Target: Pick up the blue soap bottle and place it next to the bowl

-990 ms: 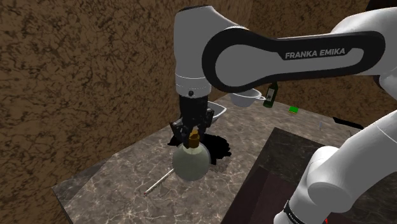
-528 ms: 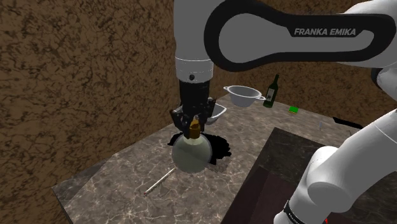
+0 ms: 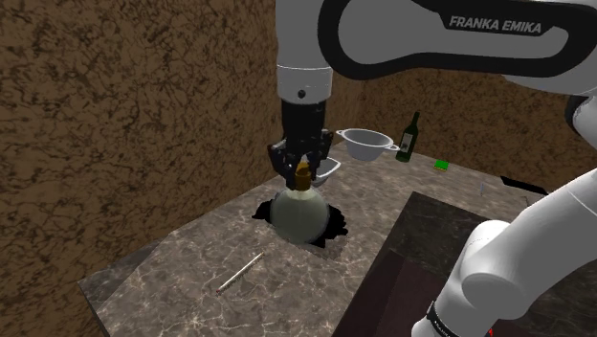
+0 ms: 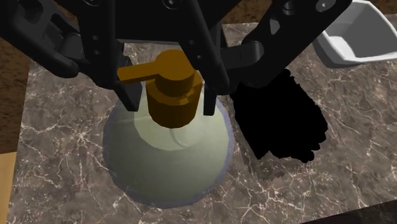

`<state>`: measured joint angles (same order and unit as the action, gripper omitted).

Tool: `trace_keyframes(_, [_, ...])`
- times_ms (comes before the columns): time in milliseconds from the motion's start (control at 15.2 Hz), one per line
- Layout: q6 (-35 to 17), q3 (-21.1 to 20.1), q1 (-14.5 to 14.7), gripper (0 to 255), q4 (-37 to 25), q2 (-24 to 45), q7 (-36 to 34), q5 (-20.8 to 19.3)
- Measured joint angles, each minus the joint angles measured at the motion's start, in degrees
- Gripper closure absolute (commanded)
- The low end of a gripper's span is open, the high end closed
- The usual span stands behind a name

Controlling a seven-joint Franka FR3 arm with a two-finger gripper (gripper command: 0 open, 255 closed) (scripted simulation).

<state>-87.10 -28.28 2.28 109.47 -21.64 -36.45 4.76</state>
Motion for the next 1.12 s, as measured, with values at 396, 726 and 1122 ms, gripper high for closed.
trace_keyframes(396, [-0.7,6.3,-2.2,255,2.9,-2.2,8.5,-1.8])
trace_keyframes(726, [-1.3,11.7,-4.2,255,4.9,-3.7,15.7,-3.7])
trace_keyframes(1122, [-2.8,17.9,-7.2,255,4.9,-2.5,24.1,-6.6])
